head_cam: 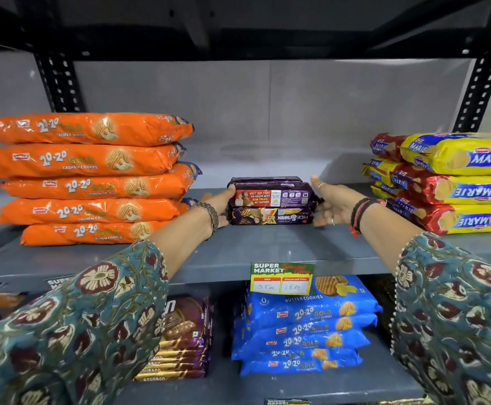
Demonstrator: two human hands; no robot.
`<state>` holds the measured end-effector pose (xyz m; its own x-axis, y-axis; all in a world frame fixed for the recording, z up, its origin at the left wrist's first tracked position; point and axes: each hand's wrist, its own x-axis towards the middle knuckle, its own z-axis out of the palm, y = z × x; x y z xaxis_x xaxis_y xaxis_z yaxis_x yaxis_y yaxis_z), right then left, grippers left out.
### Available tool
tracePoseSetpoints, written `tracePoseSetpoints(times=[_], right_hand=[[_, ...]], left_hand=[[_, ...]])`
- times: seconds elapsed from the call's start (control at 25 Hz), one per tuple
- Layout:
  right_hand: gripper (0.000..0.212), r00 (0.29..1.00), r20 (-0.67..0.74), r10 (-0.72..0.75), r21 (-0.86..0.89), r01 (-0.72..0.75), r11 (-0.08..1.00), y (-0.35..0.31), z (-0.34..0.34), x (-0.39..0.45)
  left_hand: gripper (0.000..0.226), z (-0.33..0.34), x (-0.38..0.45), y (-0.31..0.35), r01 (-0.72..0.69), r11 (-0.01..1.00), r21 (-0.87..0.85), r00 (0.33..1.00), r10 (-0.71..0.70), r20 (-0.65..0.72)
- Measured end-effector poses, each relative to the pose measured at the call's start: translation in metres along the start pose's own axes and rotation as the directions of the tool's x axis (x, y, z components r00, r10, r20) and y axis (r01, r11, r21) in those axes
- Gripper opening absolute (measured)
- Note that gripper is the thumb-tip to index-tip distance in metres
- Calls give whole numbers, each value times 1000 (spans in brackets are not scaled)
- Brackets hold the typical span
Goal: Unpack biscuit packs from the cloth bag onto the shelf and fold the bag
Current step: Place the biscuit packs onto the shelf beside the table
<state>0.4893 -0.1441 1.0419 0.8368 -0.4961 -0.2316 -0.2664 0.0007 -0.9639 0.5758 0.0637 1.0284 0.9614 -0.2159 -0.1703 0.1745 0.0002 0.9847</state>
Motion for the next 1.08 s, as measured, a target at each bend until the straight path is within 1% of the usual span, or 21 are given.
tracePoseSetpoints(times=[0.08, 0.16, 0.2, 0.28, 0.36, 0.44, 0.48, 0.56, 0.6, 0.64, 0.72, 0.76, 0.8, 0.84, 0.88, 0.92, 0.96, 1.0, 1.08], right_hand=[[74, 1000, 1, 11, -33, -11, 999, 2, -10, -6], [69, 1000, -17, -9, -64, 8, 998, 5, -25, -17], [65, 999, -38, -26, -81, 23, 996, 9, -32, -24], [55, 992, -103, -78, -126, 65, 990, 20, -50, -40], [42, 975, -142, -170, -165, 146, 975, 34, -63, -56], [32, 946, -128, -298, -229, 264, 937, 49, -72, -71], [33, 932, -100, -349, -264, 313, 912, 55, -72, -74], [45, 917, -41, -397, -319, 365, 875, 61, -66, -71], [52, 912, -17, -410, -347, 379, 858, 61, -61, -67], [59, 906, 2, -423, -383, 391, 837, 61, -54, -61], [67, 882, 20, -470, -469, 424, 775, 57, -40, -51], [69, 864, 15, -503, -502, 441, 744, 55, -32, -47], [70, 848, -1, -530, -517, 454, 726, 52, -26, -43], [69, 836, -10, -549, -511, 468, 721, 49, -19, -40], [67, 832, -14, -554, -494, 476, 728, 47, -13, -35], [64, 833, -13, -553, -476, 482, 736, 45, -8, -31], [60, 837, -17, -547, -464, 479, 746, 44, -4, -27], [55, 836, -26, -548, -456, 478, 751, 44, 0, -24], [46, 819, -62, -570, -438, 491, 753, 46, 6, -19]], left_hand=[[58, -2, -14, 1, -44, 997, -59, 998, 41, -41], [42, -2, -34, -2, -91, 984, -156, 996, 88, -26], [35, 0, -44, -6, -90, 976, -200, 996, 91, -5], [36, 10, -61, -16, -62, 966, -250, 997, 72, 30], [42, 20, -69, -24, -55, 963, -265, 997, 67, 35], [43, 34, -71, -32, -42, 963, -266, 995, 63, 73], [44, 39, -69, -34, -39, 962, -269, 995, 64, 83], [52, 42, -60, -39, -31, 958, -285, 995, 56, 81], [59, 41, -54, -41, -38, 959, -282, 996, 60, 70], [72, 39, -50, -42, -54, 964, -261, 996, 70, 52], [104, 31, -37, -42, -118, 984, -132, 993, 118, -5], [111, 25, -25, -46, -144, 988, -49, 989, 143, -25], [111, 22, -15, -48, -165, 986, 19, 986, 165, -28], [102, 18, -14, -46, -168, 984, 54, 985, 169, -25], [81, 16, -18, -42, -169, 984, 65, 985, 170, -18], [50, 14, -20, -39, -186, 980, 75, 982, 187, -8], [24, 14, -20, -38, -194, 976, 98, 981, 195, 2], [18, 13, -19, -37, -209, 968, 136, 978, 210, 10], [26, 10, -13, -33, -216, 955, 202, 976, 219, 11]])
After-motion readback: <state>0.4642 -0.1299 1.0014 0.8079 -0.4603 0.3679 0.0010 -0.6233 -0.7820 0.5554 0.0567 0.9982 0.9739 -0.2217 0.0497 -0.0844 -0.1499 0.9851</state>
